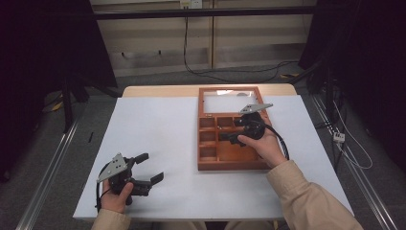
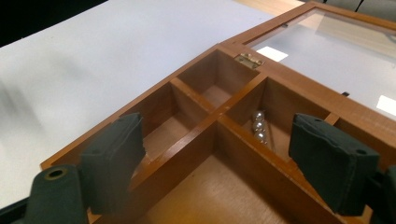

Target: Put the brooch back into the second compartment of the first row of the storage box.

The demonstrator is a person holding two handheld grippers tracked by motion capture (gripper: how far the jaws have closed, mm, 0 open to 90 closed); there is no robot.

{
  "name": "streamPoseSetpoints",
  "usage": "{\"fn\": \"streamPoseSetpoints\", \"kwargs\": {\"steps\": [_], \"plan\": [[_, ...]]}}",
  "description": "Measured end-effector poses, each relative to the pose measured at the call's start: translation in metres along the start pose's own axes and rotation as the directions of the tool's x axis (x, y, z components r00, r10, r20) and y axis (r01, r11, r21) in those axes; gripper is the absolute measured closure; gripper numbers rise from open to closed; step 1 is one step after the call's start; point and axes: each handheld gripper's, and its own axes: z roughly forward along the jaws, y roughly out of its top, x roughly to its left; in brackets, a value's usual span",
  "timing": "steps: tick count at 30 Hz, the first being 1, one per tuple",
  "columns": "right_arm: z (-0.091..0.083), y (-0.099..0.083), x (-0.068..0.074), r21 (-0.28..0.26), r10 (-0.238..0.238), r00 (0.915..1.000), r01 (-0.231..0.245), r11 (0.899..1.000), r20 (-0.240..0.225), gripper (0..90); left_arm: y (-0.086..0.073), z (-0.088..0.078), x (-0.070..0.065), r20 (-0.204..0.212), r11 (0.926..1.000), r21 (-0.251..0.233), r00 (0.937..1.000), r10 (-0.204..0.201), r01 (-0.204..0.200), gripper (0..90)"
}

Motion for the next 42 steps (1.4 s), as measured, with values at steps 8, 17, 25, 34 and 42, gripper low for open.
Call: {"fn": "streamPoseSetpoints", "kwargs": {"steps": [8, 17, 25, 34, 42], "plan": [[-0.008, -0.006, 0.007, -0.005, -0.015, 0.9998, 0.015, 1.000, -0.013, 17.8, 0.000, -0.001, 0.001, -0.005, 1.0000, 0.000, 1.0000, 0.003, -0.003, 4.6], [-0.012, -0.016, 0.013, -0.011, -0.015, 0.9992, 0.015, 1.000, -0.037, 17.7, 0.000, -0.001, 0.001, -0.006, 1.0000, 0.000, 1.0000, 0.004, -0.004, 4.6], [-0.019, -0.023, 0.020, -0.018, -0.028, 0.9980, 0.027, 0.999, -0.057, 17.6, 0.000, -0.001, 0.001, -0.005, 1.0000, 0.000, 1.0000, 0.001, -0.001, 4.6], [-0.026, -0.032, 0.027, -0.019, -0.041, 0.9964, 0.039, 0.999, -0.075, 17.4, 0.000, -0.002, 0.000, -0.007, 1.0000, -0.004, 1.0000, -0.006, 0.006, 4.6], [-0.034, -0.039, 0.032, -0.021, -0.057, 0.9943, 0.055, 0.998, -0.090, 17.4, 0.000, -0.002, 0.000, -0.007, 1.0000, -0.003, 1.0000, -0.004, 0.004, 4.6]]}}
